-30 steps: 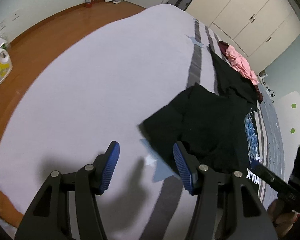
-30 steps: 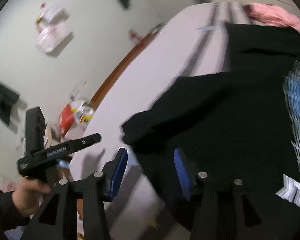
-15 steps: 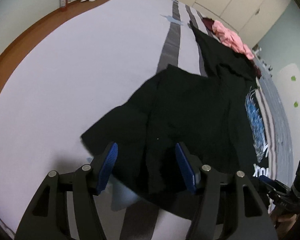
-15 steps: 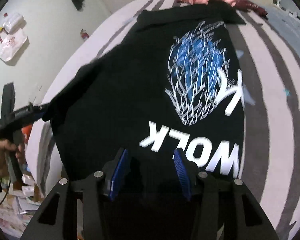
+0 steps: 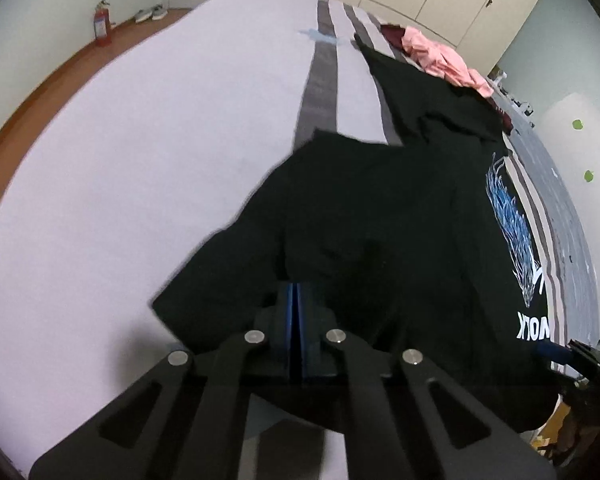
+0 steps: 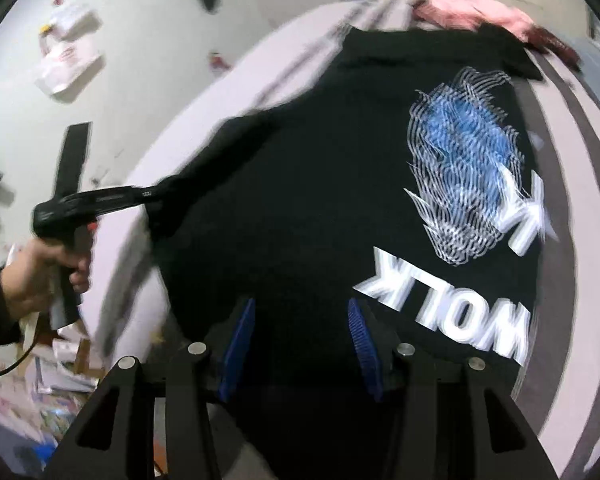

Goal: Fold clothes

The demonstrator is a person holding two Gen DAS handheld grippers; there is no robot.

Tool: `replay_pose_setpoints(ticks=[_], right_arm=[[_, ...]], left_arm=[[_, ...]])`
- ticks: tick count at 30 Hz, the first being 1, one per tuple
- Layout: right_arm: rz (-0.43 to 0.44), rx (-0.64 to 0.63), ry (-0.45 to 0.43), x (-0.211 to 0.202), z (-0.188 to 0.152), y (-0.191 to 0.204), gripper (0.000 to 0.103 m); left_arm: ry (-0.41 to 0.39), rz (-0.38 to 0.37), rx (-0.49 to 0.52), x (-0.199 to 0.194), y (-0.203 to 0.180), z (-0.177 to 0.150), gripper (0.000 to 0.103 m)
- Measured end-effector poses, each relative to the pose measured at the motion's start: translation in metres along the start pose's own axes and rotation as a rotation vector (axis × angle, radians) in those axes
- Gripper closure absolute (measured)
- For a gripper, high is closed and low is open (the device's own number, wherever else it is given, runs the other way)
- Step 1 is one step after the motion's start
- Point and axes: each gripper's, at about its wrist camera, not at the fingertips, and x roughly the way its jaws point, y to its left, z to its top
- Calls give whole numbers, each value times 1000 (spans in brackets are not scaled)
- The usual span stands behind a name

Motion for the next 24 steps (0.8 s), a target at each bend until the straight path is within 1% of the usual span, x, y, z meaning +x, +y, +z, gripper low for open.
replay_pose_setpoints(ticks=[2, 5, 6, 7, 8, 9, 10, 11, 12, 13, 16, 17, 18, 19, 20, 22, 23, 24], right_arm=[[19, -48, 1, 5, -1, 14, 55], [-8, -143, 12, 19, -5, 43, 53], [-19, -163, 9, 24, -6, 49, 53], [-30, -178, 5, 28, -8, 54, 51], [-33, -180, 3, 32, -9, 56, 46], [-34, -176, 3, 36, -9, 58, 45], [-35, -172, 2, 40, -8, 60, 45], [-35, -168, 1, 44, -8, 62, 45], [-36, -164, 0, 48, -8, 64, 45], [-36, -165, -2, 51, -8, 65, 45], [-41, -172, -5, 60, -8, 67, 45], [-40, -168, 0, 62, -8, 66, 45], [-31, -152, 2, 63, -8, 63, 45], [-19, -132, 2, 64, -7, 59, 50], [-7, -112, 2, 65, -7, 55, 55], [0, -83, 11, 65, -5, 48, 77], [3, -69, 17, 64, -5, 44, 81], [7, -58, 21, 64, -4, 40, 88]], left_arm=[[-24, 16, -24, -6, 11, 4, 102], [-45, 12, -90, -16, 26, 7, 102], [-55, 8, -92, -22, 28, 4, 101], [-65, 4, -90, -28, 29, 0, 97], [-65, 8, -74, -33, 26, -6, 93], [-63, 13, -54, -36, 22, -12, 81], [-53, 8, -34, -37, 17, -18, 72], [-41, 2, -15, -37, 12, -25, 68], [-30, -5, 5, -37, 6, -32, 59], [-17, 10, 33, -34, 1, -39, 54], [-7, 53, 75, -23, -12, -48, 54], [-4, 56, 81, -20, -14, -47, 54], [-2, 56, 86, -17, -15, -47, 54], [0, 57, 91, -13, -16, -46, 57], [3, 58, 96, -10, -18, -45, 63], [-1, 64, 119, -8, -22, -40, 95], [-1, 68, 125, -8, -21, -39, 101], [0, 71, 131, -8, -21, -38, 102]])
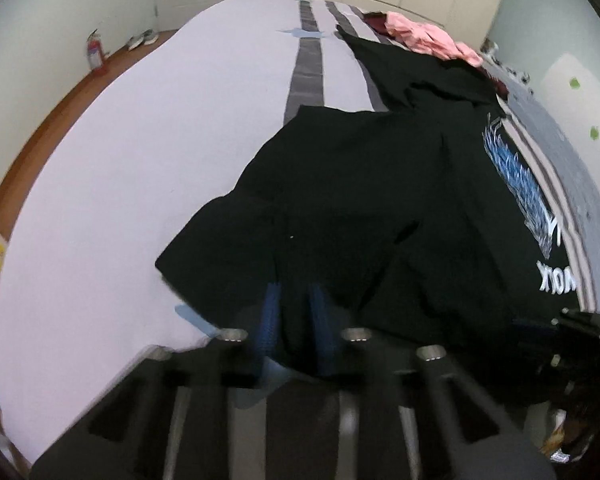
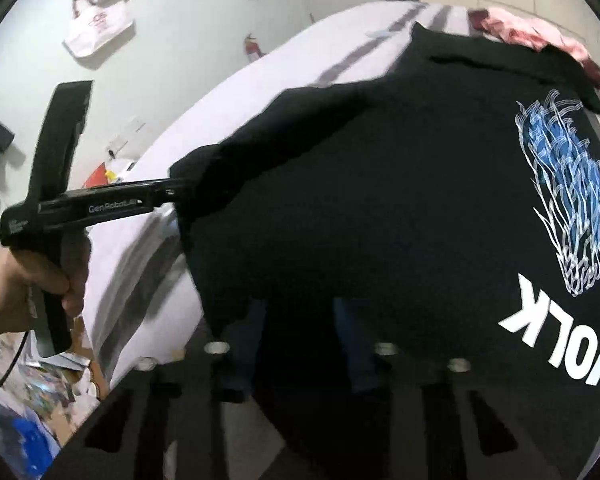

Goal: Fold clothes

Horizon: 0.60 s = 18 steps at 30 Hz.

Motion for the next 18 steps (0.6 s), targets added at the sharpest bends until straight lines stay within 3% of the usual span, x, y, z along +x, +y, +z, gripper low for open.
replay_pose_setpoints(ticks=[3, 10, 12, 15, 17, 18], right_arm=[[25, 23, 6, -2, 2, -7, 94], [95, 28, -6, -19, 6, -9, 97], [104, 25, -2, -21, 6, -8, 97], [100, 17, 16, -17, 2, -4, 97], [96, 21, 26, -14, -1, -5, 97], [96, 28, 27, -14, -2, -6, 97]], left_arm=[[-23, 4, -21, -7, 12, 6, 103], [-131, 63, -148, -40, 72, 37, 103], [-119, 60, -181, -38, 85, 40, 103], [-56, -22, -198, -30, 80, 36, 103], [-41, -43, -132, -34, 62, 22, 95], [-34, -51, -96, -37, 52, 15, 84]])
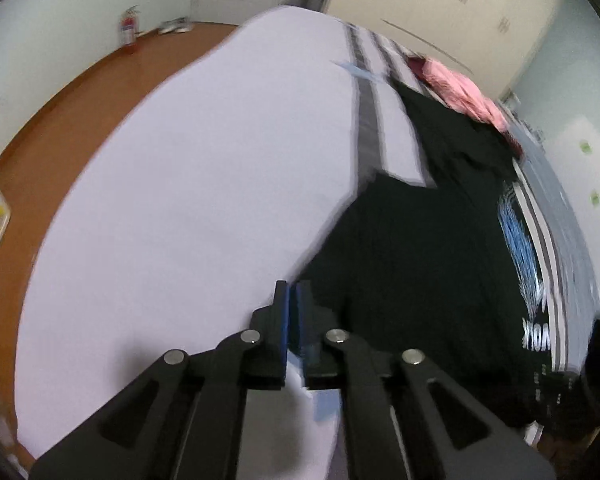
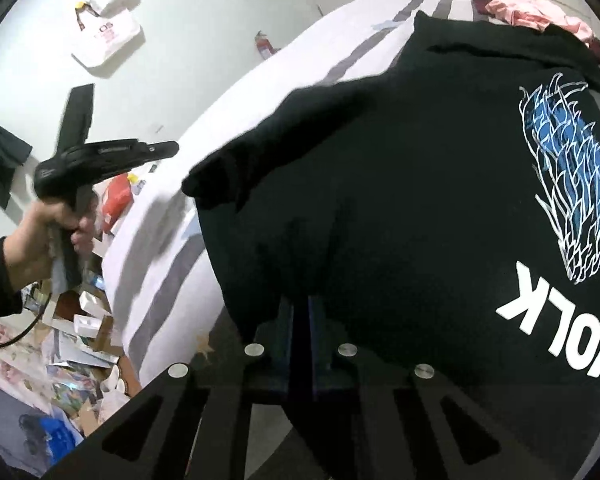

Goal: Fold clothes

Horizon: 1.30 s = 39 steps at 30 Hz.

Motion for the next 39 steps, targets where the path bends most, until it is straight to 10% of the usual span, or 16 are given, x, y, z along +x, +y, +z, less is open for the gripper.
replay_pose_setpoints(ticks=[4, 12, 15, 18, 26, 31, 35, 39], right_arm=[[4, 25, 2, 1, -2, -5, 97], [34, 46, 4, 1, 1, -10, 97], [37, 44, 3, 0, 0, -10, 97], [40, 43, 3, 0, 0, -8, 97], [99, -4, -1, -10, 3, 9, 98], [104, -38, 47, 2, -9, 23, 99], [94, -4, 8, -7, -9, 18, 99], [40, 36, -38, -24, -11, 7, 95]], left_arm=[[1, 11, 65, 1, -33, -23, 46], [1, 53, 152, 24, -51, -34, 46], [-5, 59, 171, 29, -47, -30, 87], [-48, 47, 138, 25, -35, -13, 96], [-148, 17, 130, -10, -7, 27, 98], [-7, 87, -29, 22, 40, 17, 99], [9, -20, -137, 12, 46, -1, 97], [46, -154, -184, 13, 19, -13, 62]])
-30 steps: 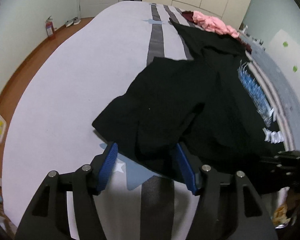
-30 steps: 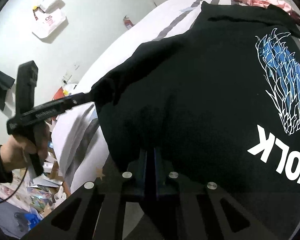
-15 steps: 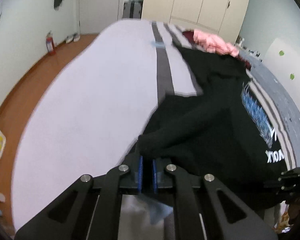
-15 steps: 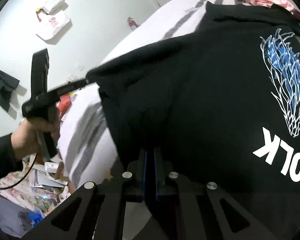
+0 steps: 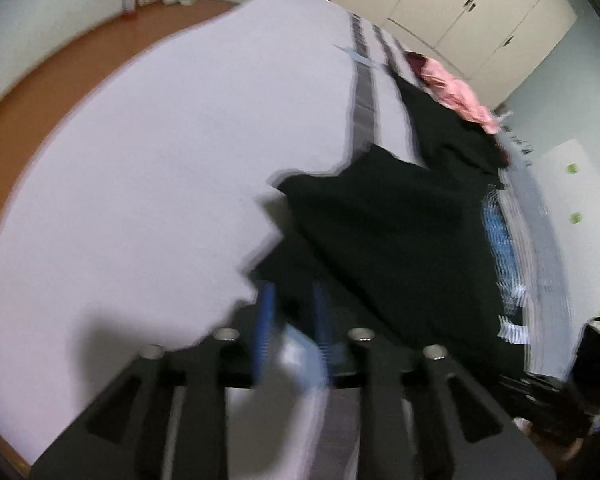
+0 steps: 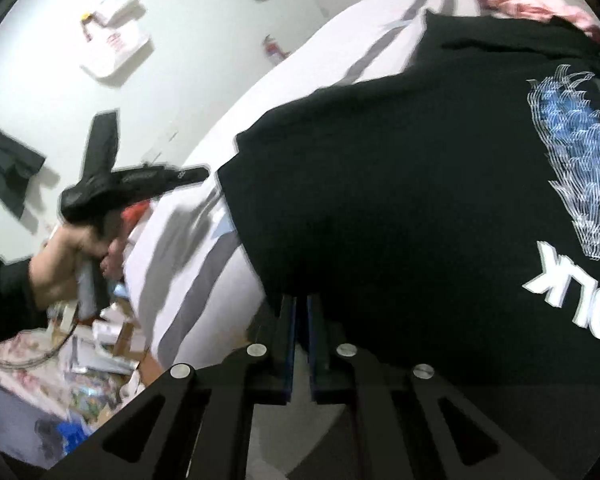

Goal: Fold clothes

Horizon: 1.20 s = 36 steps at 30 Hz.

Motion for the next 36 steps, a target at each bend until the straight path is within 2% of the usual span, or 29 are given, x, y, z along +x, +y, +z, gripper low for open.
replay_pose_setpoints(ticks=[1, 3, 6, 11, 14, 21, 23, 24, 25, 26, 27, 31, 36], right_arm=[[-28, -6, -8, -4, -1, -1, 95], [-87, -31, -21, -12, -2, -2, 89], [-134, -57, -26, -12, -3, -1, 61], [-161, -128, -18, 3, -5, 10, 56], [-159, -157, -26, 16, -3, 19, 55], [-162, -151, -26, 41, -2, 17, 55], [-158, -149, -24, 40, -3, 14, 60], [-157, -150, -22, 39, -4, 14, 68], [-155, -151, -15, 39, -4, 12, 78], [-152, -153, -6, 40, -3, 10, 83], [-146, -150, -3, 39, -2, 8, 88], [-117, -135, 2, 34, 2, 2, 94], [-85, -116, 8, 31, 6, 1, 95]], left_arm=[[5, -28, -6, 2, -7, -4, 51], [20, -70, -17, 12, -22, -8, 44], [45, -42, -30, 34, -32, -8, 44], [29, -5, -112, 47, -22, -1, 44], [16, 12, -120, 46, -17, 2, 44], [-16, -21, -74, 51, -29, 11, 42], [-16, -35, -58, 54, -34, 14, 42], [-14, -44, -53, 56, -35, 15, 45], [-16, -48, -48, 56, -36, 15, 53], [-19, -51, -42, 56, -36, 16, 60], [-22, -47, -41, 54, -36, 16, 72], [-27, -34, -56, 41, -30, 17, 73], [25, 18, -97, 39, -19, 12, 73]])
